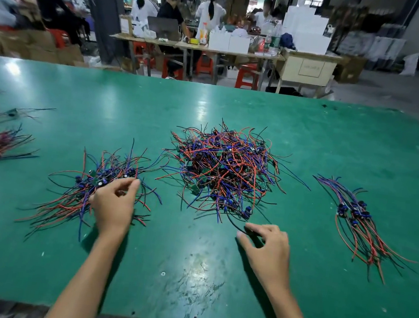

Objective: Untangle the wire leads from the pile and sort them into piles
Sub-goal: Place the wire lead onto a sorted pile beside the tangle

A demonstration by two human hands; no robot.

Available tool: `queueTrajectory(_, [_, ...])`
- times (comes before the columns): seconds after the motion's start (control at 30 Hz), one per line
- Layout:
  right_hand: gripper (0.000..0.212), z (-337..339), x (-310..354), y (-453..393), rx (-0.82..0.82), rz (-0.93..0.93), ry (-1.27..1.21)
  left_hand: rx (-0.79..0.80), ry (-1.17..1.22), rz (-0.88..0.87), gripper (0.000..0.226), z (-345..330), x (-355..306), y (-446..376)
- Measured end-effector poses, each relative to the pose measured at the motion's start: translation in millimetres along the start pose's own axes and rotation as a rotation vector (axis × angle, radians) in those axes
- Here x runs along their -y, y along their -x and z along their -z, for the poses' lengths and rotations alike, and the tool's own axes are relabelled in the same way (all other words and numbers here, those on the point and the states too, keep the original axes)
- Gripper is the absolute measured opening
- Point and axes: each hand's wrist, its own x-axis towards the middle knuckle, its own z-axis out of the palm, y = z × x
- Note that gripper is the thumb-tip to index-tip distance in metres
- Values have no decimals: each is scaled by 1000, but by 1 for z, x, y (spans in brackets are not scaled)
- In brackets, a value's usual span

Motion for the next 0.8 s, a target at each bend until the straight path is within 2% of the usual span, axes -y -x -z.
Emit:
queueTrajectory(0.13, [4, -5, 4, -3, -5, -14, 45, 67, -310, -44, 35, 21, 28, -9])
queueTrajectory(0.23, [14, -6, 10, -1, 11, 9, 118, 92, -279, -198, 22, 13, 15, 16])
queueTrajectory(0.3, [22, -5, 11, 2, -24, 63, 27, 217, -201, -264, 13, -3, -2, 40])
queueTrajectory(0.37, [23, 0, 10, 7, -97, 162, -65, 457, -66, -164, 6, -23, -20, 65])
queueTrajectory(0.43, [17, 3, 11, 13, -147, 260, -77, 700, 157, 84, 22, -44, -37, 84])
queueTrajectory(0.5, [8, 5, 13, 18, -158, 335, -61, 840, 364, 302, 41, -57, -51, 96])
queueTrajectory(0.57, [5, 4, 14, 20, -144, 390, -30, 903, 489, 377, 44, -61, -57, 100])
queueTrajectory(0.67, [4, 4, 14, 19, -143, 387, 8, 961, 496, 291, 37, -53, -56, 102])
queueTrajectory(0.8, [8, 8, 14, 19, -150, 363, -25, 947, 306, 42, 25, -38, -54, 93])
